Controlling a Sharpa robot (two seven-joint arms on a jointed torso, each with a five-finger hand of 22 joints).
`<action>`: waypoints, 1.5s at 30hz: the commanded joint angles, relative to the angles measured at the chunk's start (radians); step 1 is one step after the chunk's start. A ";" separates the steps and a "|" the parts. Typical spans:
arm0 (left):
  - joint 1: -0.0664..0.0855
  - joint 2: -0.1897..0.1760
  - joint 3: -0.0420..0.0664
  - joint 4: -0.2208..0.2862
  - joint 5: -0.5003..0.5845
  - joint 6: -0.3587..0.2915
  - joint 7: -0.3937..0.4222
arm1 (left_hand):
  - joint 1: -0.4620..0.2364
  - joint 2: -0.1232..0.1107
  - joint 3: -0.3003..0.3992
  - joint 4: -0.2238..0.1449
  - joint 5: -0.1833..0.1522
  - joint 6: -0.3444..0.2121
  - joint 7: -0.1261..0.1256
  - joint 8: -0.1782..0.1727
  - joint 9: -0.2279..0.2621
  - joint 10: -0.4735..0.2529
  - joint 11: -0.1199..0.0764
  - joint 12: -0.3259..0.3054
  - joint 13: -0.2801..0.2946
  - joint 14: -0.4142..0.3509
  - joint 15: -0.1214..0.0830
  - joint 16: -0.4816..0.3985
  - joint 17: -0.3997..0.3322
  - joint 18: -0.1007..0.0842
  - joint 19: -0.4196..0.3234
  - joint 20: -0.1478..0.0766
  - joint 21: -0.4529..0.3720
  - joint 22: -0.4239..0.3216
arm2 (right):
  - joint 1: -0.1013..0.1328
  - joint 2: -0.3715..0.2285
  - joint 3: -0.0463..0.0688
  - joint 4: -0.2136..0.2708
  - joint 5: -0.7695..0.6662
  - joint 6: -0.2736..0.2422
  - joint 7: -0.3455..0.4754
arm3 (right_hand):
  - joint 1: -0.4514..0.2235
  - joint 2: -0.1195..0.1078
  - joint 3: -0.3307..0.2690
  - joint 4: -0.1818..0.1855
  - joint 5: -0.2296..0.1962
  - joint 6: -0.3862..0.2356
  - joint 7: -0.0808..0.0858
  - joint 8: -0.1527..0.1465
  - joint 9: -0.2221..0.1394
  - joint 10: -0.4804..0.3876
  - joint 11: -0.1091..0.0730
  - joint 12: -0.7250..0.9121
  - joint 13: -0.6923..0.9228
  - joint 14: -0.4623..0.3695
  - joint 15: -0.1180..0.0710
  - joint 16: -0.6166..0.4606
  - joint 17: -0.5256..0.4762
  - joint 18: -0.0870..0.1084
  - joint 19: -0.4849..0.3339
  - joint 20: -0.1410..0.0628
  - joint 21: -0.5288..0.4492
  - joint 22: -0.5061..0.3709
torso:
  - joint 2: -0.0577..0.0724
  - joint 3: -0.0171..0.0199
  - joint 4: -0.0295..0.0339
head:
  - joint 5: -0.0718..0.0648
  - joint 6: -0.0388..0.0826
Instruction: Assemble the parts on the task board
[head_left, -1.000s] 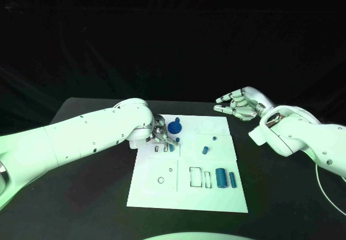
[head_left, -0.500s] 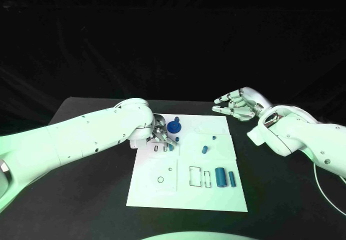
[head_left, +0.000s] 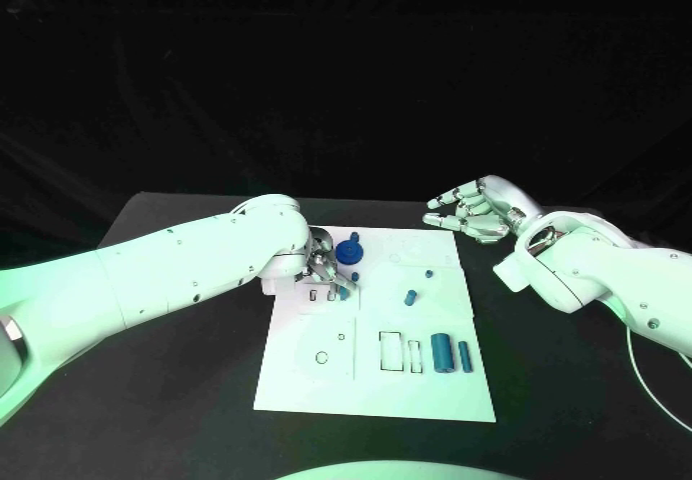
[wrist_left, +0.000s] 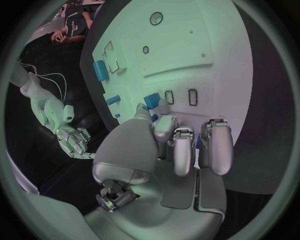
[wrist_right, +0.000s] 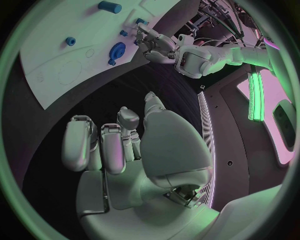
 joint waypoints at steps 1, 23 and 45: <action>0.000 0.003 0.000 0.000 -0.004 0.027 -0.003 | 0.013 0.000 0.010 -0.003 0.005 -0.007 -0.004 0.004 0.004 0.008 0.001 0.002 0.002 0.105 -0.005 0.003 0.263 -0.011 0.025 -0.007 0.003 0.055 | -0.002 0.002 0.000 0.000 -0.010 0.017 0.000 | -0.003 0.010 -0.005 0.002 0.004 0.005 -0.001 0.004 0.001 -0.007 -0.003 -0.006 -0.001 0.054 -0.002 -0.004 0.037 0.001 -0.008 -0.002 -0.005 -0.001 | 0.000 0.0001 0.0002 | 0.000 -0.003; -0.002 -0.011 0.000 0.018 0.009 0.033 -0.001 | 0.160 -0.125 0.569 -0.095 0.106 -0.036 0.005 -0.039 0.052 0.000 -0.003 -0.036 -0.014 0.105 -0.001 0.003 0.263 -0.007 0.016 -0.013 -0.009 0.048 | -0.005 0.005 0.000 -0.002 -0.010 0.021 0.001 | -0.004 0.012 -0.006 0.002 0.005 0.006 -0.002 0.004 0.001 -0.005 -0.004 -0.003 0.001 0.054 -0.002 -0.005 0.036 0.001 -0.007 -0.003 -0.005 -0.001 | 0.000 -0.0008 0.0005 | 0.001 -0.008; -0.009 -0.077 0.004 0.078 0.076 -0.114 0.075 | 0.029 -0.218 0.810 -0.143 0.098 -0.042 -0.003 -0.024 0.106 0.000 -0.001 -0.054 -0.029 0.105 -0.007 0.003 0.263 -0.002 0.006 -0.009 -0.028 0.027 | -0.011 0.009 -0.001 0.005 -0.050 0.048 0.022 | 0.098 0.031 0.021 -0.067 -0.002 0.011 -0.005 0.006 0.003 -0.006 -0.009 -0.004 -0.003 0.056 -0.008 -0.008 0.036 0.001 -0.006 -0.007 -0.008 -0.003 | 0.000 0.0007 0.0003 | -0.001 -0.004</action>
